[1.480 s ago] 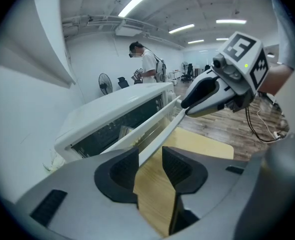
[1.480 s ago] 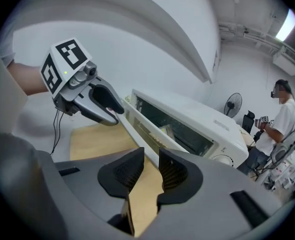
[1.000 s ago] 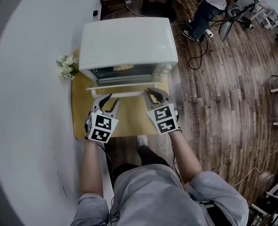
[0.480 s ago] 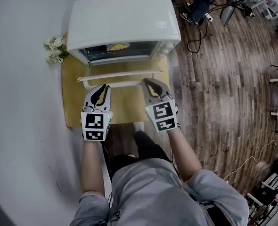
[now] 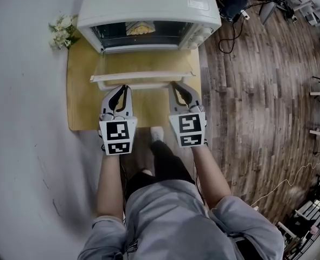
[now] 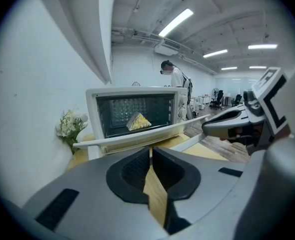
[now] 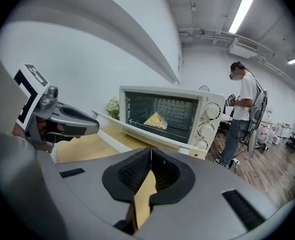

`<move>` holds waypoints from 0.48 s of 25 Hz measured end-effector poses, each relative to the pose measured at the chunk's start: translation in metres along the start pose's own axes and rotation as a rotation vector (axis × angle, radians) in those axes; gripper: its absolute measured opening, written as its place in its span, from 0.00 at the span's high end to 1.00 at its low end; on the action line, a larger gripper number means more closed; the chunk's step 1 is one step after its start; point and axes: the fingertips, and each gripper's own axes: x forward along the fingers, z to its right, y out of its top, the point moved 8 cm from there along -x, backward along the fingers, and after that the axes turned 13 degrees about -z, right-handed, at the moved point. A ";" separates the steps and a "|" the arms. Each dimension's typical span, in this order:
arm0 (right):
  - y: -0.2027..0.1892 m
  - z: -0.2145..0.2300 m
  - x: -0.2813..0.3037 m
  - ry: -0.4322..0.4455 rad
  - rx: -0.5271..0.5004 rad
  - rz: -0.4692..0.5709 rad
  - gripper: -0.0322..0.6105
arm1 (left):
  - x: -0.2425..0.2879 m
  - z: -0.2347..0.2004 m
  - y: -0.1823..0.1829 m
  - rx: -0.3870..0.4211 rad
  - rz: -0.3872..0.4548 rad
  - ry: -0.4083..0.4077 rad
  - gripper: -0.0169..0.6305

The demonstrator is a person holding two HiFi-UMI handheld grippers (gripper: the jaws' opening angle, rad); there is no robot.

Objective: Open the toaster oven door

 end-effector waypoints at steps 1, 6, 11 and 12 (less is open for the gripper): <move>-0.005 -0.003 0.001 -0.002 0.001 -0.004 0.95 | 0.001 0.002 -0.005 -0.004 -0.003 0.017 0.95; -0.022 -0.010 0.006 -0.015 0.004 0.005 0.95 | 0.005 0.008 -0.024 -0.040 0.005 0.055 0.95; -0.041 -0.016 0.008 -0.027 0.023 0.029 0.95 | 0.009 0.015 -0.040 -0.095 0.005 0.083 0.95; -0.044 -0.017 0.010 -0.031 0.022 0.037 0.95 | 0.010 0.016 -0.043 -0.096 0.012 0.096 0.95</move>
